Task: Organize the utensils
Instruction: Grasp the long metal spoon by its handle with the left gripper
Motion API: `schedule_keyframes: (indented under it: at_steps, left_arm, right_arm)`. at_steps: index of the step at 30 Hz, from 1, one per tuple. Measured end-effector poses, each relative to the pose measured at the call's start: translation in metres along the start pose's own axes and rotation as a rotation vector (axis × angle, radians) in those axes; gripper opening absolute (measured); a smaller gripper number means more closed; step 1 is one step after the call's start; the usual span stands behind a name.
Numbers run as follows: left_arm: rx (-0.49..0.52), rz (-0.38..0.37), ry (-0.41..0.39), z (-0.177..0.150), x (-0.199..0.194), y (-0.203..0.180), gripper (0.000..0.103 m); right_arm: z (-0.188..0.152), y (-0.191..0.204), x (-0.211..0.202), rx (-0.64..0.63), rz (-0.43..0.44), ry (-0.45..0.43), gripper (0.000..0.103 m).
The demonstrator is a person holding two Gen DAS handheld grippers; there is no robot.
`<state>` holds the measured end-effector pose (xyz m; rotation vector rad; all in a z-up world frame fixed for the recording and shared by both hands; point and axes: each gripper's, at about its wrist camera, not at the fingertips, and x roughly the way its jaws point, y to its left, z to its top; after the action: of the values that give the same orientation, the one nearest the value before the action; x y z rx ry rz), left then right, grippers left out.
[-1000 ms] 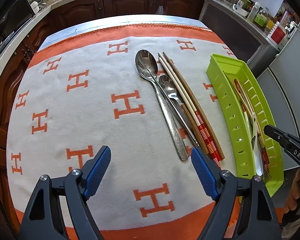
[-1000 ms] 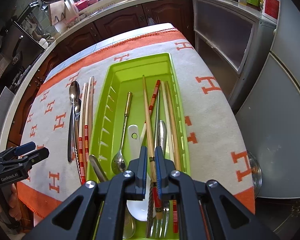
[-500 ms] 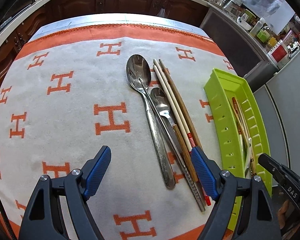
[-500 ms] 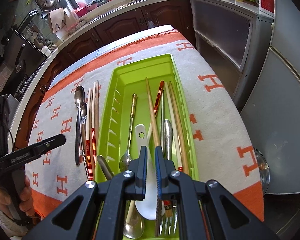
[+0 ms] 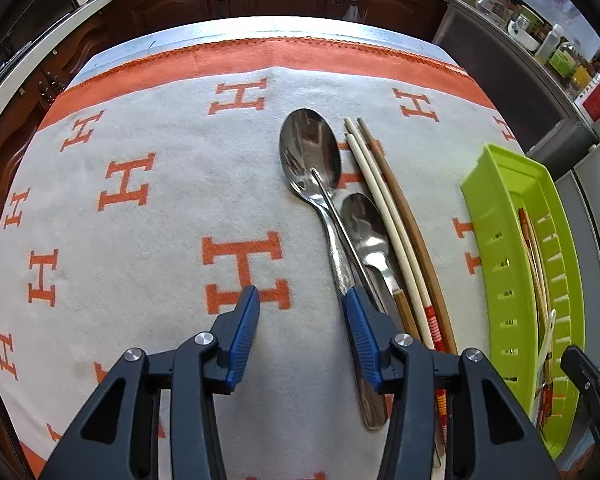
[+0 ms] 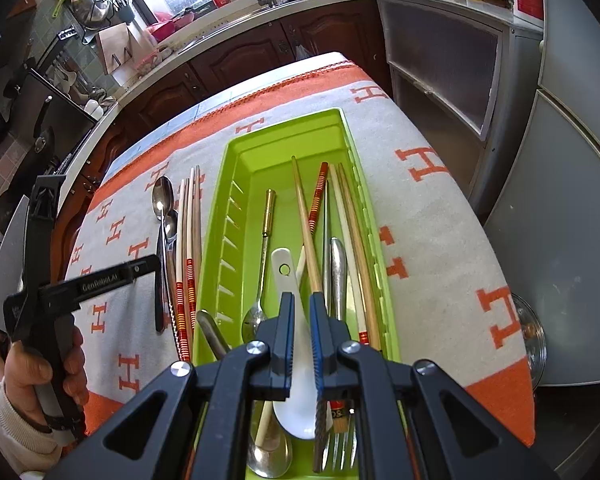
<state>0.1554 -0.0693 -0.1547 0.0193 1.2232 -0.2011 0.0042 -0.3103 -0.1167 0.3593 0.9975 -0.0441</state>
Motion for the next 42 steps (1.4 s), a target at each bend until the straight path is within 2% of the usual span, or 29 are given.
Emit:
schedule_keyframes:
  at_steps: [8,12,17,27,29,30,36,40,42]
  left_arm:
    - [-0.05,-0.044,0.008,0.034,0.013,0.024,0.047]
    - [-0.1,-0.128,-0.01,0.049,0.016,0.042,0.047]
    - [-0.147,-0.218,-0.072,0.064,0.021,0.061,0.047]
    - [-0.123,-0.387,-0.175,0.089,0.049,0.061,0.045]
    - [-0.109,-0.411,-0.183,0.087,0.051,0.062,0.031]
    - [-0.105,-0.427,-0.185,0.086,0.053,0.062,0.028]
    - [-0.096,-0.5,-0.194,0.082,0.057,0.064,0.025]
    - [-0.039,-0.518,-0.176,0.078,0.057,0.056,0.01]
    - [-0.049,-0.543,-0.168,0.078,0.059,0.056,0.005]
  right_arm:
    - [0.001,-0.002,0.001,0.006,-0.008,-0.004,0.007]
    - [0.001,-0.003,0.003,0.009,-0.015,0.004,0.007]
    - [0.003,-0.001,0.005,0.008,-0.023,0.013,0.007]
    - [0.01,0.005,0.009,-0.015,-0.066,0.026,0.007]
    - [0.01,0.006,0.011,-0.019,-0.077,0.032,0.007]
    - [0.01,0.007,0.012,-0.021,-0.081,0.035,0.007]
    - [0.011,0.013,0.017,-0.033,-0.1,0.05,0.007]
    - [0.012,0.018,0.019,-0.043,-0.11,0.057,0.007]
    - [0.012,0.02,0.019,-0.046,-0.113,0.057,0.007]
